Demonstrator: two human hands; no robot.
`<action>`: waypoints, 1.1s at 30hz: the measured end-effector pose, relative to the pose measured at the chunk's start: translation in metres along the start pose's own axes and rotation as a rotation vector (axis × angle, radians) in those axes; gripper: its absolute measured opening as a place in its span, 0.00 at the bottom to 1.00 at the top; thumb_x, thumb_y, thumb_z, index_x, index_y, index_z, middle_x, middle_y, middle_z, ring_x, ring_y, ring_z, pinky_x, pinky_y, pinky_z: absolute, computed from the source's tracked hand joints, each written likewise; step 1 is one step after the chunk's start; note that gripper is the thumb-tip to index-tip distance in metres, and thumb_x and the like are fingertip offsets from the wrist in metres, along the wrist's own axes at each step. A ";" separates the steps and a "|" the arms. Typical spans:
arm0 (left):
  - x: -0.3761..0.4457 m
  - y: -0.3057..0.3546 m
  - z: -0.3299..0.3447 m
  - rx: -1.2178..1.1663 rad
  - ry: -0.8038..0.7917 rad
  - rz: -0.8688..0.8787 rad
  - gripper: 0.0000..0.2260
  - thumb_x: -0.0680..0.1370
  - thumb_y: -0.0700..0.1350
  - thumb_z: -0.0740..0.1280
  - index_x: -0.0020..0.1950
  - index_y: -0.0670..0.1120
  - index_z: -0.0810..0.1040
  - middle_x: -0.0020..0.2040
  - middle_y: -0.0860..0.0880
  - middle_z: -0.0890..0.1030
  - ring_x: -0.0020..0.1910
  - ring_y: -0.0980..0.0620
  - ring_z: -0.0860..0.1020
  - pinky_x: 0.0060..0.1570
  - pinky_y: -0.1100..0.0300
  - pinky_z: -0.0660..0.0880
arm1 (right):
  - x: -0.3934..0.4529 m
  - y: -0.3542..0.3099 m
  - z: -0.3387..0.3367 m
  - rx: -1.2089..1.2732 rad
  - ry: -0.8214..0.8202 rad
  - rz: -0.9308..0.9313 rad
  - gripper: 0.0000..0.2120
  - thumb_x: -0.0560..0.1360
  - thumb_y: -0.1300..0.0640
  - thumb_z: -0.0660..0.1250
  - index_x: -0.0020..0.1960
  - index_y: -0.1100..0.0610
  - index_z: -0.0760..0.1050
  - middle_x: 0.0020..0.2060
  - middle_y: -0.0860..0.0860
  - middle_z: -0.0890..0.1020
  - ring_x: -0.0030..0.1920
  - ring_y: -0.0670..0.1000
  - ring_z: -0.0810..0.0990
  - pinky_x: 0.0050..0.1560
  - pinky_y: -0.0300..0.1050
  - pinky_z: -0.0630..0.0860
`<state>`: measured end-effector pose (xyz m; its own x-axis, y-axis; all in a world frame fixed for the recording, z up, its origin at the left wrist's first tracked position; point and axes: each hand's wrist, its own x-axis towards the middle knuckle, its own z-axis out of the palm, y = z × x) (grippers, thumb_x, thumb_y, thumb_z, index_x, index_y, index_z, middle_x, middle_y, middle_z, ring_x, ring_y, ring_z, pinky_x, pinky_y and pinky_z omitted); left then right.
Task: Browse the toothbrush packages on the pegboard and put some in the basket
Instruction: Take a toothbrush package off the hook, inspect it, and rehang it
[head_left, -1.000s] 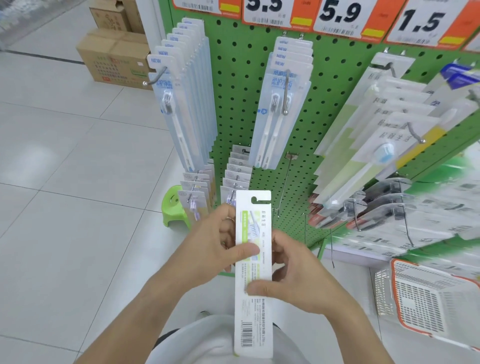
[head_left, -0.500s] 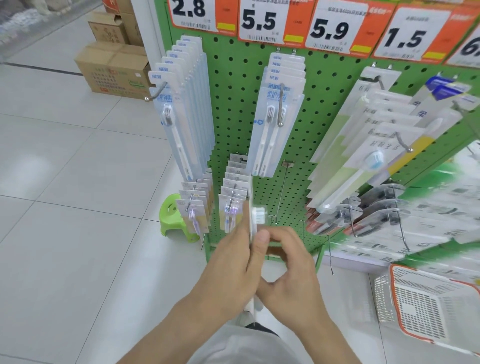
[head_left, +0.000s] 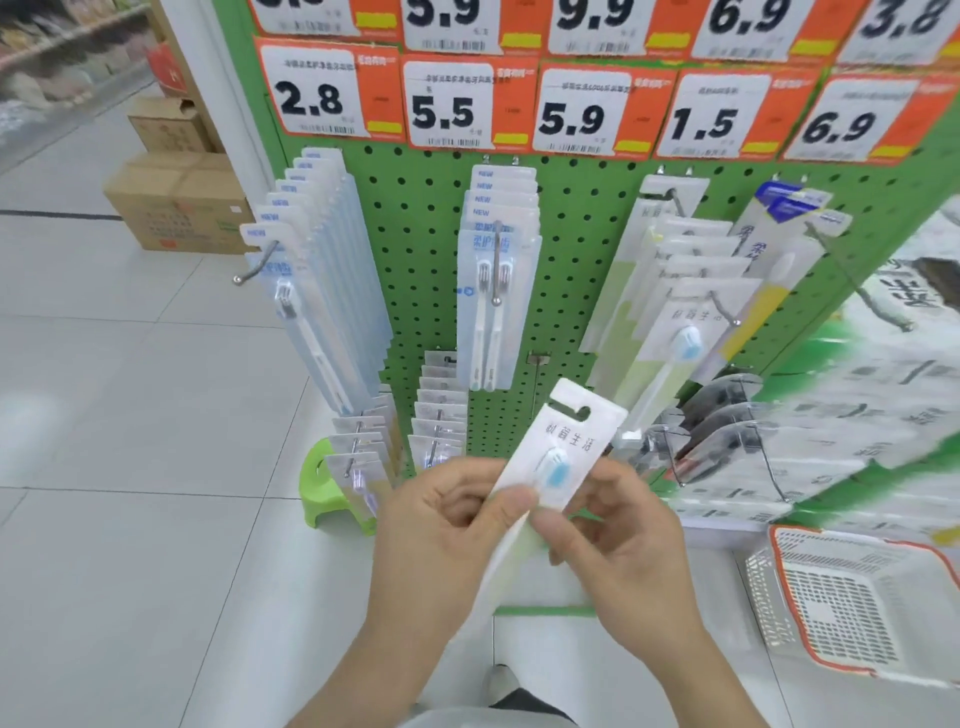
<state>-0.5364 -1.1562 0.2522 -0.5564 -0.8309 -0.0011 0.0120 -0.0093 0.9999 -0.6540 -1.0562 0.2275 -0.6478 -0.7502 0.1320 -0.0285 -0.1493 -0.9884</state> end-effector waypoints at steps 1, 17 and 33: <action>0.001 0.004 0.004 0.002 0.003 0.020 0.10 0.72 0.36 0.76 0.47 0.50 0.85 0.43 0.53 0.87 0.41 0.53 0.86 0.42 0.64 0.80 | 0.001 -0.004 -0.003 0.021 0.002 -0.010 0.10 0.71 0.57 0.76 0.50 0.47 0.82 0.43 0.55 0.84 0.41 0.52 0.81 0.40 0.46 0.79; 0.031 0.043 0.079 0.156 -0.228 0.440 0.29 0.80 0.38 0.68 0.72 0.67 0.68 0.46 0.57 0.82 0.46 0.53 0.83 0.48 0.67 0.77 | 0.023 -0.050 -0.045 -0.077 0.397 -0.398 0.23 0.77 0.65 0.66 0.65 0.42 0.71 0.40 0.44 0.77 0.41 0.45 0.76 0.45 0.33 0.75; 0.055 0.034 0.101 0.494 -0.187 0.556 0.34 0.82 0.44 0.63 0.78 0.70 0.50 0.60 0.58 0.70 0.49 0.59 0.78 0.48 0.52 0.80 | 0.046 -0.040 -0.065 -0.344 0.319 -0.242 0.21 0.79 0.56 0.67 0.66 0.34 0.71 0.49 0.45 0.80 0.48 0.52 0.81 0.43 0.35 0.76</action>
<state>-0.6504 -1.1463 0.2874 -0.7086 -0.5324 0.4631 -0.0168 0.6689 0.7432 -0.7320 -1.0430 0.2679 -0.7895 -0.4793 0.3833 -0.4196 -0.0341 -0.9071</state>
